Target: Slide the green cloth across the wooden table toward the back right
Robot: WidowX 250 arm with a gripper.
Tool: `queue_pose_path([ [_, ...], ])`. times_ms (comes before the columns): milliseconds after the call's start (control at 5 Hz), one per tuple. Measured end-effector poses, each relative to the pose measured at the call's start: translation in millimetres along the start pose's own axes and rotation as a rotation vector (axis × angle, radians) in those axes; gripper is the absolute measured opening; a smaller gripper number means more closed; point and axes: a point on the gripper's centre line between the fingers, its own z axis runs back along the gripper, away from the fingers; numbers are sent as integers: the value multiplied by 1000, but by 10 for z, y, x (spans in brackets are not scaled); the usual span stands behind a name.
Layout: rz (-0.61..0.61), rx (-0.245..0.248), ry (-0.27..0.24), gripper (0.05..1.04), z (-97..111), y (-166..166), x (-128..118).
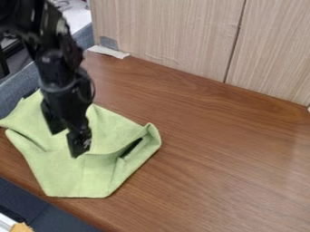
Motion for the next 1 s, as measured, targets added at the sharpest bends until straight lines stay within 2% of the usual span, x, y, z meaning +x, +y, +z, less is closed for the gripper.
queue_pose_path([
  [200,-12,-50,18,1001,-245,-8,-39],
  [400,-13,-59,13,1001,-408,-33,-52],
  [600,-13,-71,2,1000,-467,-53,54],
  [1000,-71,-89,-47,1001,-456,-187,470],
])
